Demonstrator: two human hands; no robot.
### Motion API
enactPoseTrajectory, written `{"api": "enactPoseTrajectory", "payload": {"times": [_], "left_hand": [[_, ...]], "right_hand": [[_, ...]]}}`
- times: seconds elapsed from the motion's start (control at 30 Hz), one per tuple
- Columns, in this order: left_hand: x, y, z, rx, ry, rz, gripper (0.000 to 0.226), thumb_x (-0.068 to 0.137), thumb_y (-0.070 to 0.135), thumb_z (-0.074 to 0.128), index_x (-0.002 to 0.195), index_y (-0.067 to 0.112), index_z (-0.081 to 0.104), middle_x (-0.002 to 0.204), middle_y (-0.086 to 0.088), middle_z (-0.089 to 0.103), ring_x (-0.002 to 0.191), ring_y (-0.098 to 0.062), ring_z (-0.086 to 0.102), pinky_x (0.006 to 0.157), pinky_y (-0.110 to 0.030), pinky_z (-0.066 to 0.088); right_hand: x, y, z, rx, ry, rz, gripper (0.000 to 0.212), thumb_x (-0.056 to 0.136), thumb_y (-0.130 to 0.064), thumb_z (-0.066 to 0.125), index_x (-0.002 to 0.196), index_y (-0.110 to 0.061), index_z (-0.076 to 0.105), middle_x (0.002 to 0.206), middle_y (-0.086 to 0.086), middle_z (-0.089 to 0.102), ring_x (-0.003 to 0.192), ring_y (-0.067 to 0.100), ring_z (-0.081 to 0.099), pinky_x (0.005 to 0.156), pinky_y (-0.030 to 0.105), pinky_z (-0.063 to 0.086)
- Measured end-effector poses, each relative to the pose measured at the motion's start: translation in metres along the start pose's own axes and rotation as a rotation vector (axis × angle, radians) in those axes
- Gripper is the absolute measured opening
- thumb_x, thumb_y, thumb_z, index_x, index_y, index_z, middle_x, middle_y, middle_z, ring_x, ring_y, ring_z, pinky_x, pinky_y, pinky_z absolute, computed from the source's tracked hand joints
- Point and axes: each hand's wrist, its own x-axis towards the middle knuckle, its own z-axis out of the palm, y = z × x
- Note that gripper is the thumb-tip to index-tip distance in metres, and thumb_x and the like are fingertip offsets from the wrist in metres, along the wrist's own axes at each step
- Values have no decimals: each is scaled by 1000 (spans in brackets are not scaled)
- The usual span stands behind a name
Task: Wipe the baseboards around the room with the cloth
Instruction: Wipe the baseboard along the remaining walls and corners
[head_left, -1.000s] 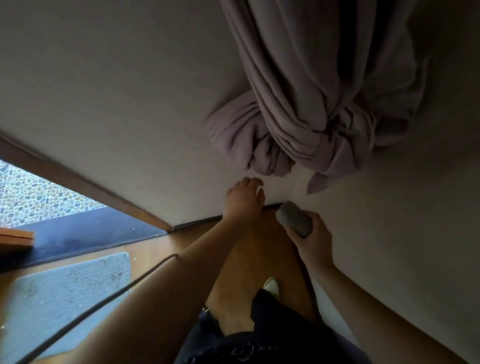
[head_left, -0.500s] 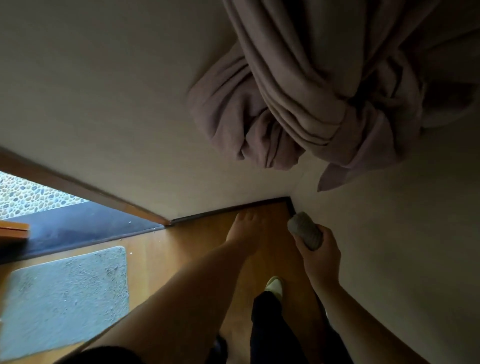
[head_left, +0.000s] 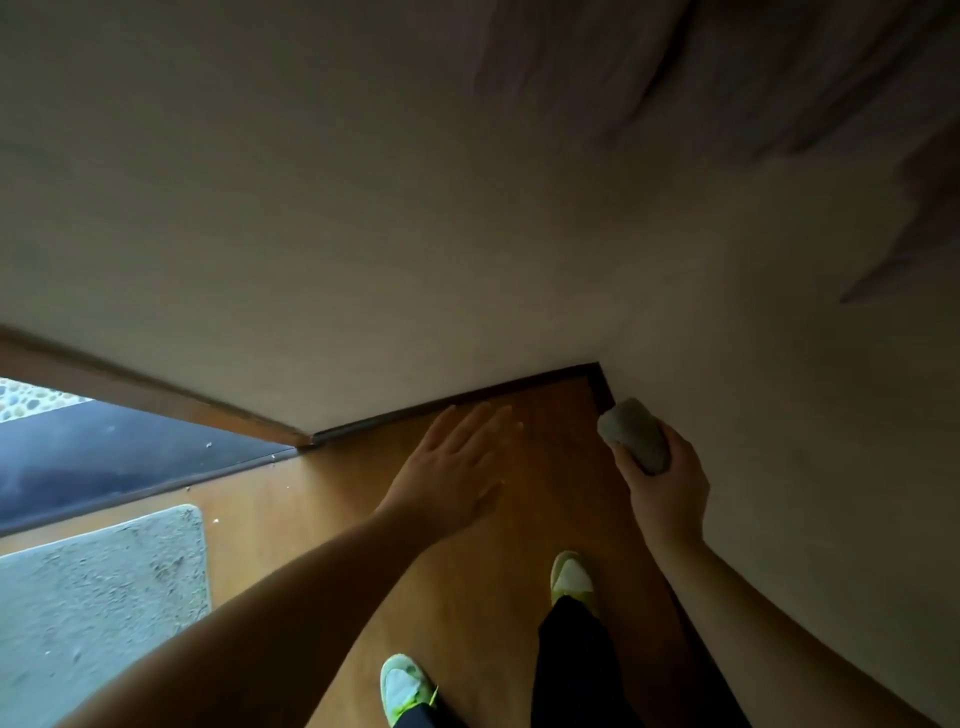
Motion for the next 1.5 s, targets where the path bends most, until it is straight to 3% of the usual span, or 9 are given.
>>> {"api": "enactPoseTrajectory", "payload": {"times": [0.17, 0.33, 0.5, 0.63, 0.73, 0.93, 1.07, 1.3, 1.5], "left_hand": [[20, -31, 80, 1, -13, -95, 69, 101, 56, 20, 158, 24, 0, 166, -1, 0, 153, -22, -2, 122, -50, 11], [44, -44, 163, -1, 3, -116, 69, 101, 56, 24, 159, 21, 10, 165, -2, 6, 152, -24, 4, 122, -52, 14], [61, -55, 246, -9, 17, -107, 69, 98, 52, 35, 156, 16, 27, 162, -6, 23, 149, -26, 23, 116, -57, 28], [82, -65, 305, -25, 52, -141, 72, 95, 51, 49, 156, 17, 28, 162, -6, 24, 150, -25, 21, 115, -59, 28], [98, -72, 340, -33, 56, -143, 71, 94, 50, 44, 155, 16, 31, 161, -7, 27, 149, -26, 21, 115, -58, 29], [133, -90, 412, -53, -22, -180, 78, 96, 58, 25, 150, 30, -24, 161, 1, -18, 147, -21, -23, 121, -52, -6], [151, -100, 445, -73, -92, -133, 78, 89, 67, 15, 145, 32, -27, 164, 2, -13, 143, -18, -25, 118, -52, -6], [162, -108, 493, -91, -266, -187, 115, 78, 84, 44, 149, 30, -28, 163, -2, -21, 151, -28, -15, 117, -60, -5], [163, -111, 524, -100, -279, -198, 129, 68, 85, 56, 141, 34, -36, 158, 1, -34, 149, -26, -22, 115, -65, -4]], "right_hand": [[34, 41, 77, 37, -25, -23, 50, 85, -36, 75, 129, -17, 62, 120, 1, 65, 107, 15, 60, 90, 32, 50], [69, 97, 133, 71, -2, 50, 49, 84, -45, 73, 126, -21, 62, 106, -12, 60, 94, 7, 57, 77, 21, 46], [106, 164, 173, -2, -4, 84, 45, 86, -39, 72, 125, -20, 62, 103, 1, 64, 89, 20, 62, 73, 32, 50], [135, 212, 207, -84, 8, 73, 51, 87, -44, 71, 131, -22, 58, 117, 5, 66, 101, 26, 64, 84, 43, 56], [159, 238, 233, -100, 23, 65, 52, 87, -43, 69, 133, -20, 58, 123, 6, 64, 110, 27, 61, 90, 39, 53], [201, 279, 276, -153, 29, 43, 53, 90, -38, 68, 136, -17, 54, 127, 9, 61, 114, 26, 58, 88, 31, 47], [229, 295, 296, -271, 49, 108, 63, 93, -41, 62, 148, -19, 41, 142, 14, 46, 122, 34, 51, 97, 43, 47], [268, 300, 330, -368, 104, 197, 64, 96, -41, 57, 147, -12, 34, 141, 19, 46, 120, 38, 52, 90, 45, 47], [276, 318, 354, -481, 61, 212, 61, 98, -43, 52, 145, -11, 30, 135, 22, 46, 110, 41, 56, 70, 39, 40]]}}
